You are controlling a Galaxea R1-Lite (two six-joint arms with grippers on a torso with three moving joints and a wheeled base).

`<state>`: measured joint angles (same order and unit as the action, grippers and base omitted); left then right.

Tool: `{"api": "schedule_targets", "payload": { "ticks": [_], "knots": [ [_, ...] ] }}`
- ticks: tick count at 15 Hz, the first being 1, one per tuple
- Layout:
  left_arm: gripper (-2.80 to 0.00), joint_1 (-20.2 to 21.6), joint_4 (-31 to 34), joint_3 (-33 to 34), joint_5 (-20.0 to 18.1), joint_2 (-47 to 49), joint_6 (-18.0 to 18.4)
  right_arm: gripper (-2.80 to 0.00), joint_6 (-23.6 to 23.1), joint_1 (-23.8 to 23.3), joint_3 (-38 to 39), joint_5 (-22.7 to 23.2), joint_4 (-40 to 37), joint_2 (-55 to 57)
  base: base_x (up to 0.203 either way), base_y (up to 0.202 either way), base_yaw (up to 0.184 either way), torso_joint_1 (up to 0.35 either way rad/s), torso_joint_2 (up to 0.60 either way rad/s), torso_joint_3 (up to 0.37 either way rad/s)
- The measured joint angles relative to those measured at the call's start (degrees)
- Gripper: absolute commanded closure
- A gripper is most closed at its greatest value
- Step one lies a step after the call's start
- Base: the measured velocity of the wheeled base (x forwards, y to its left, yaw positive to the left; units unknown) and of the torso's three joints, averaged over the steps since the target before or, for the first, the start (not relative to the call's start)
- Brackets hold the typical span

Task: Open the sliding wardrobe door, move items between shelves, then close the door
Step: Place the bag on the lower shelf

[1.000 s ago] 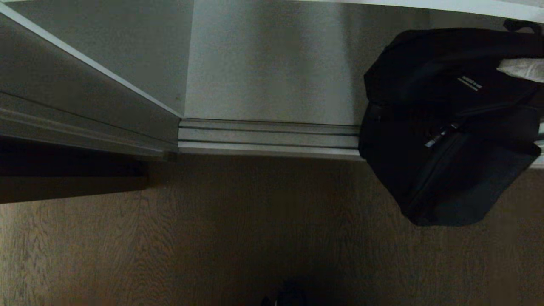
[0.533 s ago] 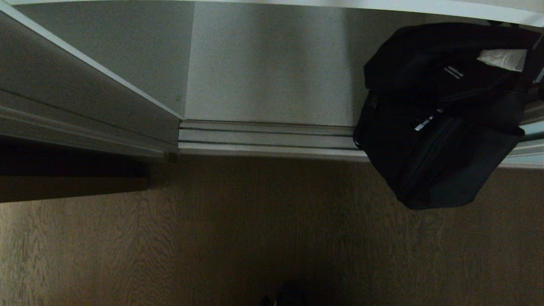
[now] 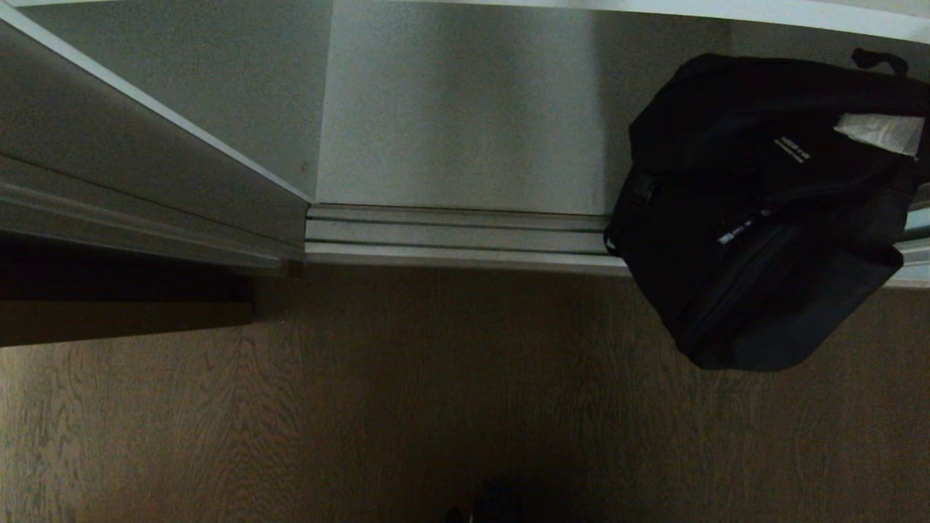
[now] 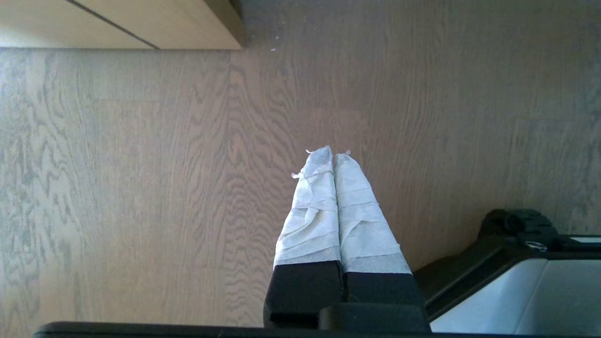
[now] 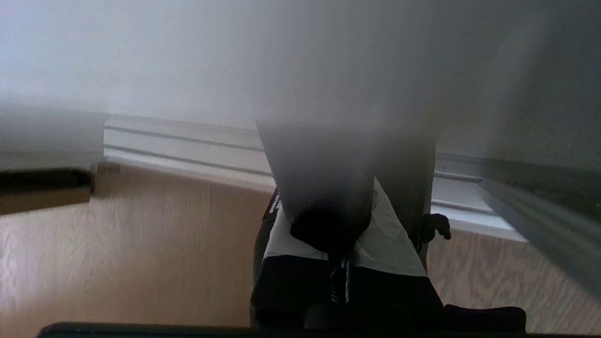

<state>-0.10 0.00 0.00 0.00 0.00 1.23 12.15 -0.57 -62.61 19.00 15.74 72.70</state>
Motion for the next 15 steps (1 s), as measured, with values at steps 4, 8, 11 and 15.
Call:
{"api": "schedule_targets", "payload": {
  "ticks": [4,8,11,15],
  "knots": [
    [0.00,0.0,0.0,0.0,0.0,0.0,0.0,0.00,0.1,0.0,3.7,0.1,-0.5,-2.6,0.000,0.000,0.000,0.000,0.00,0.000],
    [0.00,0.0,0.0,0.0,0.0,0.0,0.0,0.00,0.3,0.1,5.1,0.1,-0.9,-3.9,0.000,0.000,0.000,0.000,0.00,0.000],
    [0.00,0.0,0.0,0.0,0.0,0.0,0.0,0.00,0.3,1.0,4.9,0.5,-2.0,-5.8,0.000,0.000,0.000,0.000,0.00,0.000],
    [0.00,0.0,0.0,0.0,0.0,0.0,0.0,0.00,-0.2,6.3,3.1,0.1,-5.3,-8.9,0.000,0.000,0.000,0.000,0.00,0.000]
  ]
}}
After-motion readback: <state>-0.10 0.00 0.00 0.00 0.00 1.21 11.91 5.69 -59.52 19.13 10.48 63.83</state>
